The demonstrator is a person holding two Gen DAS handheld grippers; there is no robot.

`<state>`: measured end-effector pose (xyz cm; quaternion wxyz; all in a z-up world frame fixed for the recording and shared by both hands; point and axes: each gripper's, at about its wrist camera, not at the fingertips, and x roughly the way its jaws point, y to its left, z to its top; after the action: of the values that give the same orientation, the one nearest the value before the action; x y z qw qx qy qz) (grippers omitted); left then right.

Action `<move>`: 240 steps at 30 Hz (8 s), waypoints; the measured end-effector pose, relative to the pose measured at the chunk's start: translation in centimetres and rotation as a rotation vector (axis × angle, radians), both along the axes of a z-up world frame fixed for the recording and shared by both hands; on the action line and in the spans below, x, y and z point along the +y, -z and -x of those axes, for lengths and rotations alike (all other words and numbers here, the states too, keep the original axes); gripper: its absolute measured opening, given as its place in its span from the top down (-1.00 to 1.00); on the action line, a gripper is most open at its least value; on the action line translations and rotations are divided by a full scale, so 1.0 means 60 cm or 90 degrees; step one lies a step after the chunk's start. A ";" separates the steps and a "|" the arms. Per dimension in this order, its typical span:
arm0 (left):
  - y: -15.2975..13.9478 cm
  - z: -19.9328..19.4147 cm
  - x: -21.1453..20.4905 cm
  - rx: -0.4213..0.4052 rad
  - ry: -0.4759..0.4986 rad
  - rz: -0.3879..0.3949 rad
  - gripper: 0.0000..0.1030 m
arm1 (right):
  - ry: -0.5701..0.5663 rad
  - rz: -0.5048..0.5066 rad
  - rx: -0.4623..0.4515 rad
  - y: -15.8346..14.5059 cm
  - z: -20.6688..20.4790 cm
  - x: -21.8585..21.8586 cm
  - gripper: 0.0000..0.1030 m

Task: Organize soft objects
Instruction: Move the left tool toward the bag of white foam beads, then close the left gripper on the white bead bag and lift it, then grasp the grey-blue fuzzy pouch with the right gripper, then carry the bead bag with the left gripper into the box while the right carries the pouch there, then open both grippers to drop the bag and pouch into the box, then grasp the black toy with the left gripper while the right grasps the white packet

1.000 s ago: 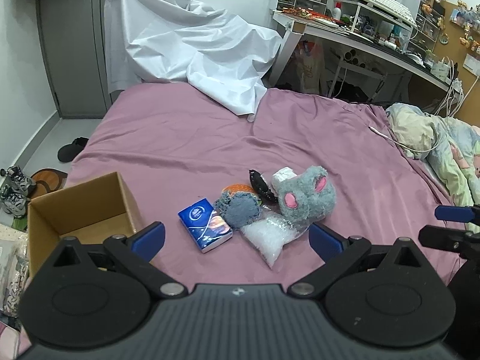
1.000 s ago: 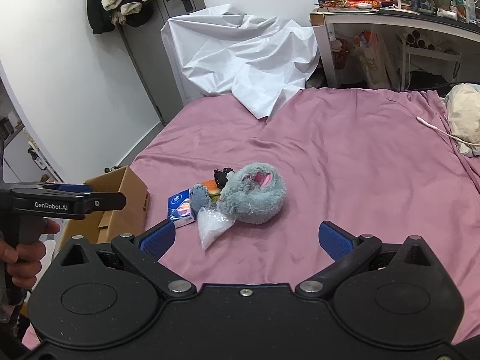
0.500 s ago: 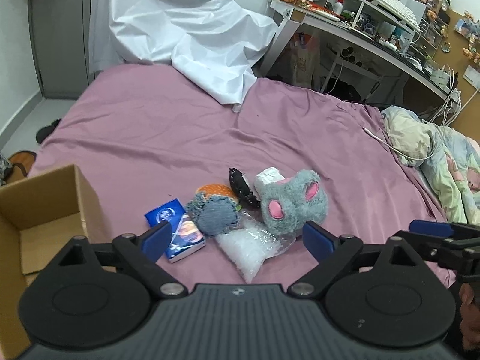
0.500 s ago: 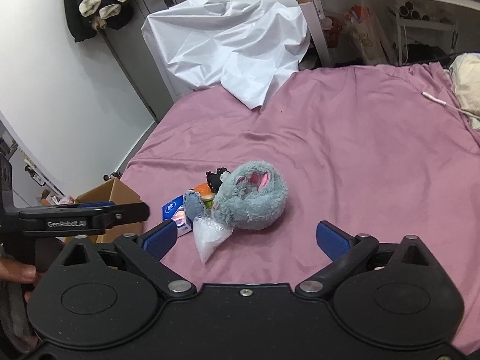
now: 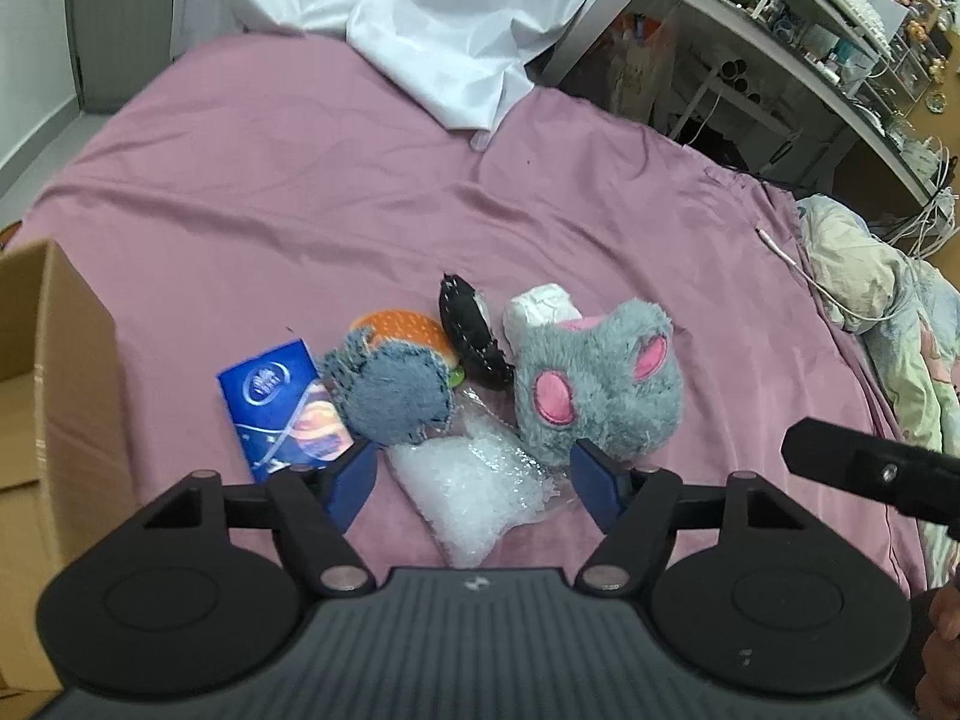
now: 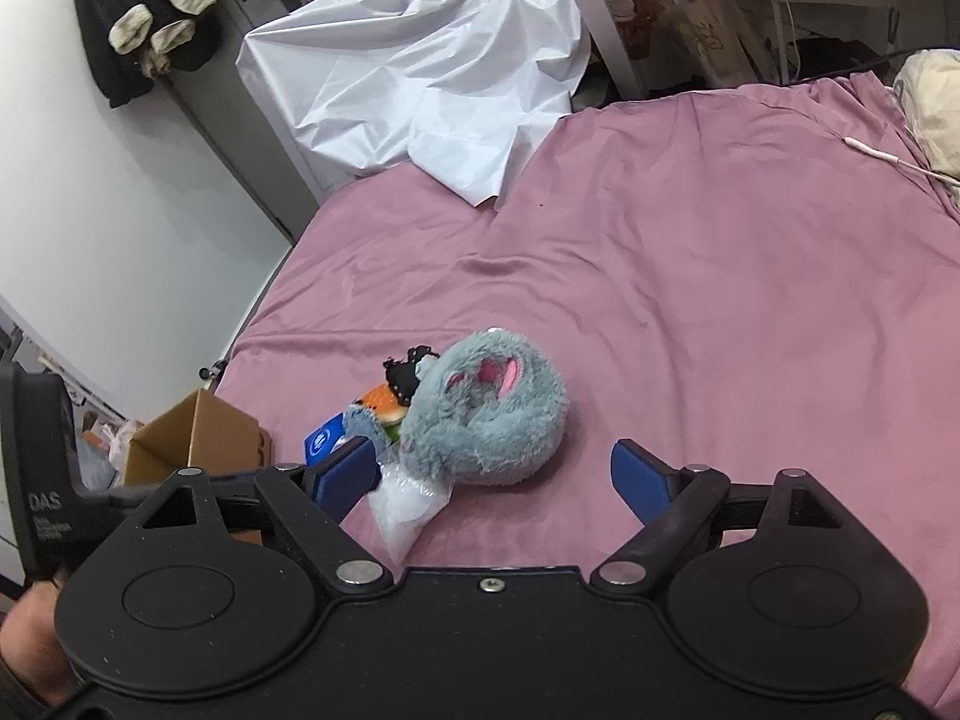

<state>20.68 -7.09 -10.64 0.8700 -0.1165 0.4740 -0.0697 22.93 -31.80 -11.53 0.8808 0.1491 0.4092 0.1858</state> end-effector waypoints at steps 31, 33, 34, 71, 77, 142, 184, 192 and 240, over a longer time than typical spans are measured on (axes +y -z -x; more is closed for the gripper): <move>0.063 -0.014 0.010 0.056 -0.069 0.067 0.17 | 0.044 -0.050 0.081 0.077 -0.051 0.039 -0.67; 0.058 -0.011 0.013 0.052 -0.072 0.073 0.19 | 0.043 -0.052 0.085 0.079 -0.048 0.041 -0.67; 0.056 -0.010 0.014 0.049 -0.073 0.074 0.19 | 0.043 -0.055 0.088 0.080 -0.047 0.043 -0.67; -0.075 0.050 0.148 -0.131 -0.210 0.051 0.20 | 0.050 -0.159 0.159 0.128 -0.107 0.196 0.24; -0.081 0.063 0.167 -0.140 -0.217 0.055 0.20 | 0.047 -0.145 0.131 0.112 -0.095 0.199 0.68; -0.072 0.159 0.385 -0.173 -0.381 0.013 -0.42 | -0.173 -0.215 0.012 -0.012 -0.004 0.385 0.19; -0.122 0.078 0.177 -0.162 -0.248 0.007 -0.75 | 0.004 -0.164 -0.051 -0.028 -0.027 0.124 -0.74; -0.106 0.042 0.142 -0.136 -0.222 0.020 -0.75 | 0.034 -0.158 -0.050 -0.033 -0.058 0.085 -0.83; 0.054 -0.159 0.035 0.088 -0.087 0.126 0.70 | 0.051 -0.122 0.254 0.129 -0.252 0.073 0.09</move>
<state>30.23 -4.98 -13.88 0.8225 -0.2383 0.5142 -0.0482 38.05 -27.40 -19.29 0.7708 0.2824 0.5495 0.1555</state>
